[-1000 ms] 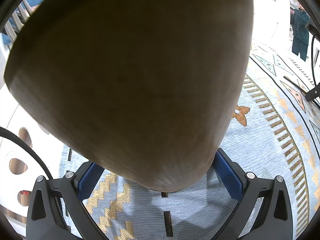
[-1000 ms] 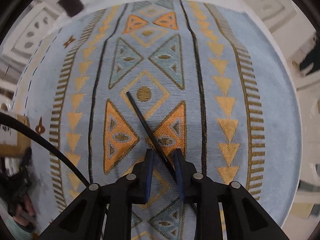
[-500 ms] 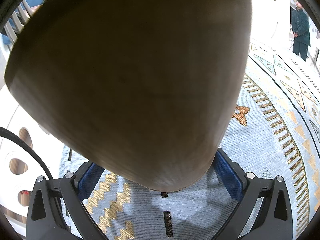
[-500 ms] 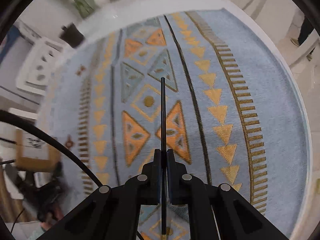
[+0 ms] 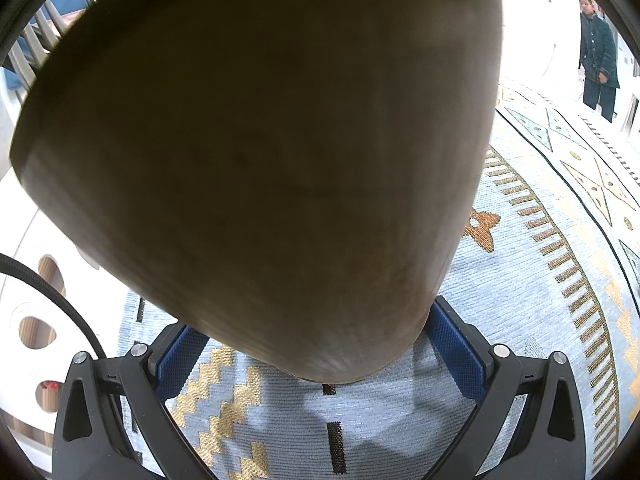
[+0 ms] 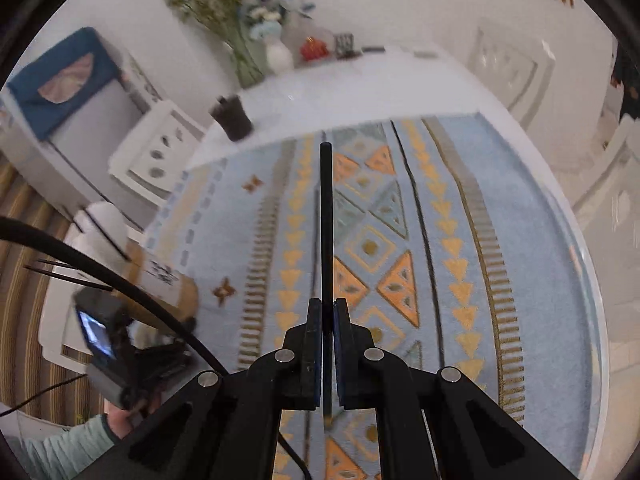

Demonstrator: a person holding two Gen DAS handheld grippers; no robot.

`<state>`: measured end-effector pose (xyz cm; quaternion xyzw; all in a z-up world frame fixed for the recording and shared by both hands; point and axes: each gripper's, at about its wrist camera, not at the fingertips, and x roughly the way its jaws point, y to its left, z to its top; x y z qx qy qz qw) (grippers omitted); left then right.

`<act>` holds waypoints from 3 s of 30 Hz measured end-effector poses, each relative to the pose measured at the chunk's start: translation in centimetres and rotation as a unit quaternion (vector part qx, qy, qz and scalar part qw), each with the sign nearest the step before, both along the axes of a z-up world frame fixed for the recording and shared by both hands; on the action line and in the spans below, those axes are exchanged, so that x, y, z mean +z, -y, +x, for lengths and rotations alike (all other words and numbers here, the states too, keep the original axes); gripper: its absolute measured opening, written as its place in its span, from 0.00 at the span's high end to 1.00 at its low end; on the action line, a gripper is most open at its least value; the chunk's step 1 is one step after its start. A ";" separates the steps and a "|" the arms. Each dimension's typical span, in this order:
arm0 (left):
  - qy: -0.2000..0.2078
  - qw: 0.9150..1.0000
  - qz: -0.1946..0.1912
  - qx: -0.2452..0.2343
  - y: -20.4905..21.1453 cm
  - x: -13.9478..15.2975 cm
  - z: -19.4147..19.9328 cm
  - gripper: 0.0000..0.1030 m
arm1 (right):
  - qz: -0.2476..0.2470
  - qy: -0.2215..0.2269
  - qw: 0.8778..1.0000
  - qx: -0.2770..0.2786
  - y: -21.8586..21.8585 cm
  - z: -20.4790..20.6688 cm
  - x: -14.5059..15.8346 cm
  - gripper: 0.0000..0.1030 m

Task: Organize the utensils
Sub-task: 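Lift the black chopstick with the right gripper over the wooden cup, then drop the chopstick into the cup with the right gripper while the left gripper lowers the cup, then set the wooden cup on the cloth and open the left gripper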

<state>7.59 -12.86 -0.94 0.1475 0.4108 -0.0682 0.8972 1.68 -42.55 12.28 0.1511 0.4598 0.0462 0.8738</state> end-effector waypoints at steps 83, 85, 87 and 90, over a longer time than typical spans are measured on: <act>-0.015 0.999 -0.024 -0.024 2.0 2.0 -8.7 0.00 | 0.044 0.006 0.997 0.063 -11.6 -3.7 2.5 0.59; -0.018 0.999 -0.041 -0.015 1.2 3.2 -10.0 0.00 | 0.033 -0.012 0.998 0.055 -12.4 -4.2 1.9 0.59; -0.016 0.999 -0.050 -0.010 0.3 4.7 -10.8 0.00 | 0.031 -0.025 0.998 0.050 -13.2 -4.4 1.5 0.58; -0.003 0.999 -0.052 0.006 -2.4 6.5 -10.6 0.00 | 0.062 -0.047 0.996 0.041 -14.1 -4.7 0.7 0.57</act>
